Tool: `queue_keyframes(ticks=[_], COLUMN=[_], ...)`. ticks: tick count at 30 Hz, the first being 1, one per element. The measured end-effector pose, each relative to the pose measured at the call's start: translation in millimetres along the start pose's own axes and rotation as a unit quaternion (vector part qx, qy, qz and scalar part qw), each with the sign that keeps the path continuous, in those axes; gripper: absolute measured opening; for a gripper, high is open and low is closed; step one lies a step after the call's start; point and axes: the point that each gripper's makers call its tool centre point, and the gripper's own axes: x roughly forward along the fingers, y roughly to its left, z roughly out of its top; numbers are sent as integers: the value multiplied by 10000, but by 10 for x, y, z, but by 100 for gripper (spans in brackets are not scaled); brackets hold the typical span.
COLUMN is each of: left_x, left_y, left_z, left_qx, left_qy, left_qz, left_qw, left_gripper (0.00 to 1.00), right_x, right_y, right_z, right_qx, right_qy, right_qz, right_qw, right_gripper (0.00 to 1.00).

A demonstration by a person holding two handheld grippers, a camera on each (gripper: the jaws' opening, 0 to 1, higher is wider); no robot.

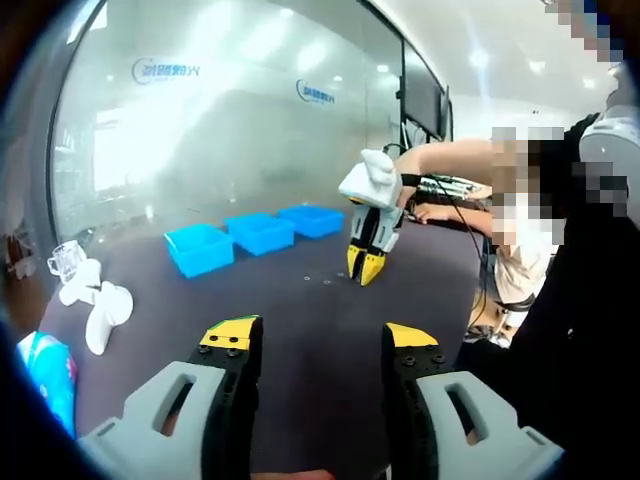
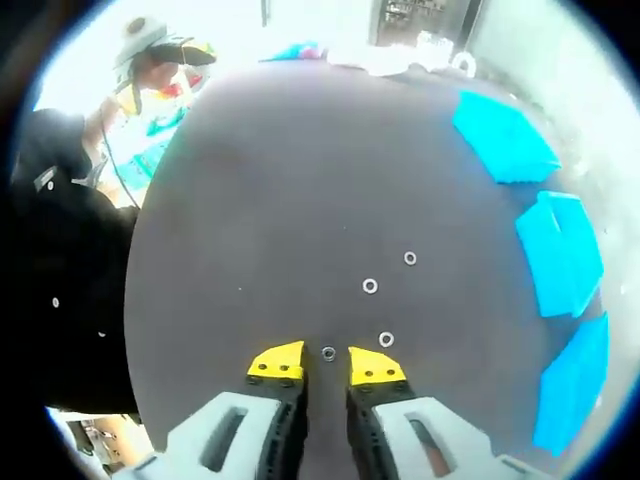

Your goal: Sort the screws, nuts, and washers into the corresponding bins

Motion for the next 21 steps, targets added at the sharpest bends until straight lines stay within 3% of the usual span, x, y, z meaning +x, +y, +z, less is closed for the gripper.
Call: queue_keyframes(ticks=[21], left_x=[-35], left_y=[4], left_z=[9], left_qx=[-55], left_qy=[-57], left_qz=[33], left_qw=[10000], left_gripper=[47], right_x=[-37], right_y=[40], right_z=[5], right_qx=[57], right_qy=[-141], right_qz=[-7], right_qw=[9999], right_gripper=[0])
